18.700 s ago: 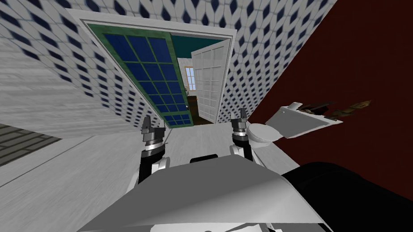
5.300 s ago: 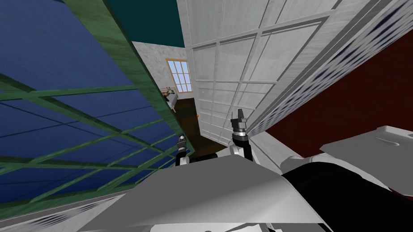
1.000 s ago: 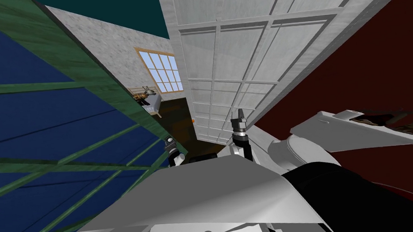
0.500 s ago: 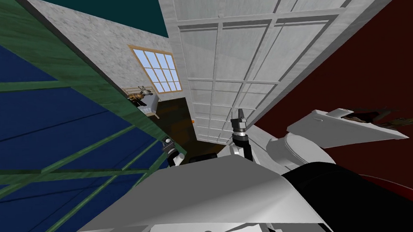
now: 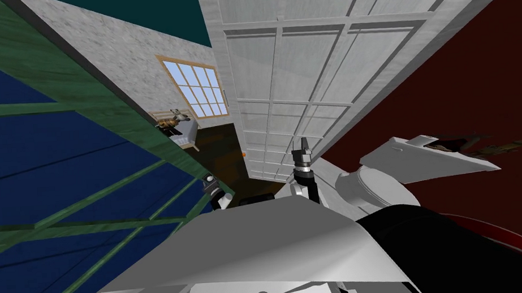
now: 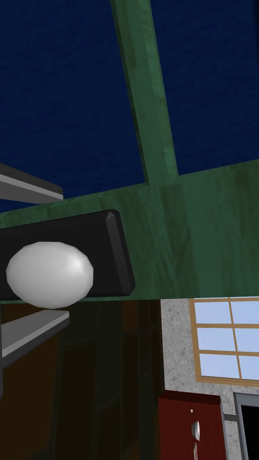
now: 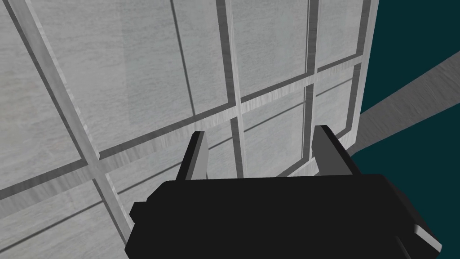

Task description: Push the door open

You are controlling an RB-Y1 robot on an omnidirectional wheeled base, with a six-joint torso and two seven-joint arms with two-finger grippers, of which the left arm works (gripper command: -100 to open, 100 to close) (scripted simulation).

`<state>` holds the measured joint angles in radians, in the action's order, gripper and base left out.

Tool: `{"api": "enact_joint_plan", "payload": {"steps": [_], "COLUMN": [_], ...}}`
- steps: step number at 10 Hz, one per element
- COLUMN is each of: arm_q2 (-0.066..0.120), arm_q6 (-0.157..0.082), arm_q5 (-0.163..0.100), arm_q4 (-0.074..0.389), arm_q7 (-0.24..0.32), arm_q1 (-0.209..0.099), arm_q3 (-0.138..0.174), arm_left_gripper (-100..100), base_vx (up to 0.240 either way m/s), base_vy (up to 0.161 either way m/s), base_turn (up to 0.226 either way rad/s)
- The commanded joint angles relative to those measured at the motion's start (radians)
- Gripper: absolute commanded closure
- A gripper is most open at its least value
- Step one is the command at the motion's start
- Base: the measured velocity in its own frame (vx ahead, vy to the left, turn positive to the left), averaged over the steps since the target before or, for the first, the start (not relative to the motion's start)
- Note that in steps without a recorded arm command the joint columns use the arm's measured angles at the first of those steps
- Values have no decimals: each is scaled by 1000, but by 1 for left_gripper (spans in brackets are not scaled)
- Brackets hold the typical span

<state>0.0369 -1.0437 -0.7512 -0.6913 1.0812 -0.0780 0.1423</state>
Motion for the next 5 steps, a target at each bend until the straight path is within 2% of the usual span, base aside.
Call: {"api": "enact_joint_plan", "payload": {"steps": [1, 2, 5], "arm_q2": [7, 6, 6], "arm_q6": [-29, -46, -46], "arm_q5": [-16, -42, -42], "arm_q4": [-24, -19, -19], "arm_q7": [-16, -28, -28], "arm_q1": [11, 6, 6], "arm_q3": [20, 32, 32], "arm_left_gripper": [100, 100, 100], "base_vx": [25, 35, 17], "base_vy": [47, 69, 28], "base_turn": [-62, -109, -9]}}
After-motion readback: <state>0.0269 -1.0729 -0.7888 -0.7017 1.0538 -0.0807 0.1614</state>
